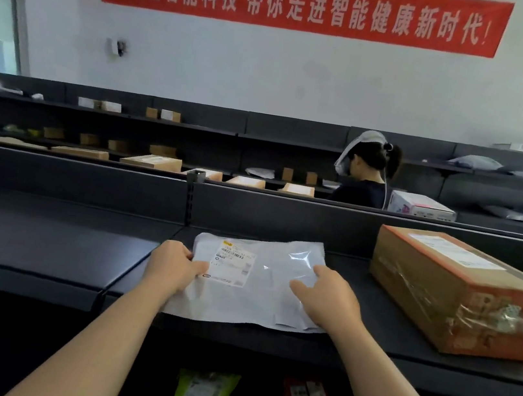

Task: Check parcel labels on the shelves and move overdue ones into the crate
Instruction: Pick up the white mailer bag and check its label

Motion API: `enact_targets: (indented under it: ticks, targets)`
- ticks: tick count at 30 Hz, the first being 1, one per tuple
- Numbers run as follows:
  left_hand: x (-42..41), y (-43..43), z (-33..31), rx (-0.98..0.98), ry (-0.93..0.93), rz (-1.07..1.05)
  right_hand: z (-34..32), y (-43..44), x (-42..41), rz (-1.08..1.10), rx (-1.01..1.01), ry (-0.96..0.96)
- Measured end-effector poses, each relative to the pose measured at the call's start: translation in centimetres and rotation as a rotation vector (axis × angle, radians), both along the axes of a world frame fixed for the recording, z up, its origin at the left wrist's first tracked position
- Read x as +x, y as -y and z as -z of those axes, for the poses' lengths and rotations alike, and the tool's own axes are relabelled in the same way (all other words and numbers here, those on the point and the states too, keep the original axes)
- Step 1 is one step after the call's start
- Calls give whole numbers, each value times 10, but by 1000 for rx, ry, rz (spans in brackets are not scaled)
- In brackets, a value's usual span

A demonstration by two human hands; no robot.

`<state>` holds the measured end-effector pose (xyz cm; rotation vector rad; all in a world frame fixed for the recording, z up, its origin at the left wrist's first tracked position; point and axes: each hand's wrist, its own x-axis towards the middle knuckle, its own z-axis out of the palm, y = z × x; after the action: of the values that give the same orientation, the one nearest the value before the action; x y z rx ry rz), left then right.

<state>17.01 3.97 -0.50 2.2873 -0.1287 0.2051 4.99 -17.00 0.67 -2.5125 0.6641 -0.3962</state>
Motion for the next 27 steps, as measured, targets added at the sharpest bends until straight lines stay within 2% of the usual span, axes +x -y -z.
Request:
enact_targets:
  ticks: [5,9,15,20,27]
  targets:
    - [-34,-34,14,-101,79,159,5,-28,-37,96,-6,43]
    - [-66,-57,33,-319,63,224,19,-49,-64,161,40,134]
    - [-93,-75,67,-673,-166,259,49,-72,-91,196,304,268]
    - [-103,-83,85,-865,-303,241,69,-86,-99,218,309,294]
    - [-108,-91,101,-949,-384,355,91,-91,-101,141,337,416]
